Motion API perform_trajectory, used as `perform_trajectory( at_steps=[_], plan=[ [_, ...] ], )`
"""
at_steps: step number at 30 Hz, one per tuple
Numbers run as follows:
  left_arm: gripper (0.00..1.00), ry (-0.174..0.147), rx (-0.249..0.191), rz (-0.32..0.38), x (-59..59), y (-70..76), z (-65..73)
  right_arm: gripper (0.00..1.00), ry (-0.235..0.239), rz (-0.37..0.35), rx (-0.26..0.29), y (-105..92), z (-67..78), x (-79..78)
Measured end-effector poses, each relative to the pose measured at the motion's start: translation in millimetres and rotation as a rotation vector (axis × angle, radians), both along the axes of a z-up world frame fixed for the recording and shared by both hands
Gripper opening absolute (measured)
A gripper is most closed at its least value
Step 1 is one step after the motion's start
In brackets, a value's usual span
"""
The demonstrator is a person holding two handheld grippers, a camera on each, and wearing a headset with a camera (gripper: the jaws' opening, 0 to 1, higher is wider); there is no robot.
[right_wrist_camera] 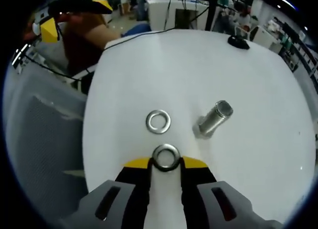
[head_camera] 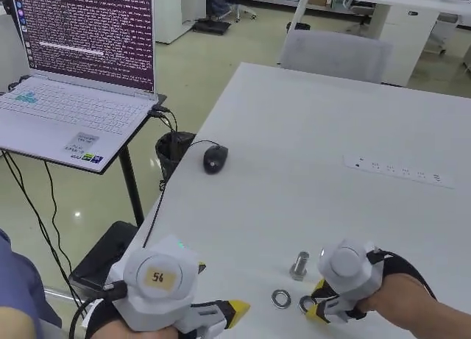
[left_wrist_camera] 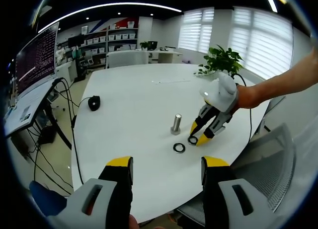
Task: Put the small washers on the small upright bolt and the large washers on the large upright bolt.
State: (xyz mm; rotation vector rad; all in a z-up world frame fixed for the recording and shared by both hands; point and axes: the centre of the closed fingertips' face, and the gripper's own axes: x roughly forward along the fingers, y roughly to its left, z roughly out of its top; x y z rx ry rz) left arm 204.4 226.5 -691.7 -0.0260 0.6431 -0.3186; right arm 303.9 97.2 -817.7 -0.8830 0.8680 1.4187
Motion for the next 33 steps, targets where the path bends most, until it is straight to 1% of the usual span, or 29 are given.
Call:
perform_trajectory(
  at_steps=[4,8,13,18,22,25,27,31,33],
  plan=[
    [0.55,0.0,0.002,-0.003,0.8,-1.0,0.5,0.23,-0.008,-0.04,0.028,-4.3,10.3,6.4],
    [0.55,-0.004,0.004,-0.009,2.9,-3.3,1.5,0.23,-0.028,-0.074,0.052,-9.4,21.3,17.0],
    [0.55,-0.005,0.005,-0.019,4.3,-6.5,2.3,0.23,-0.054,-0.11,0.087,-11.1,39.9,31.3],
    [0.55,-0.003,0.008,-0.025,3.6,-7.8,1.6,0.23,-0.079,-0.13,0.119,-5.0,58.1,46.3],
    [0.55,-0.002,0.009,-0.025,2.2,-7.1,1.9,0.23,-0.086,-0.129,0.143,7.0,70.4,55.4],
    [0.55,-0.002,0.01,-0.024,1.5,-6.2,2.3,0.23,-0.087,-0.119,0.155,17.8,76.4,59.2],
    [0.55,0.0,0.011,-0.023,1.3,-5.2,2.2,0.23,-0.083,-0.105,0.155,25.2,76.6,59.6],
    [0.55,-0.002,0.01,-0.018,1.7,-3.6,3.3,0.23,-0.072,-0.049,0.129,35.9,71.6,54.0],
    [0.55,-0.001,0.012,-0.017,1.5,-3.1,3.5,0.23,-0.071,-0.033,0.113,38.2,68.0,52.5]
  ],
)
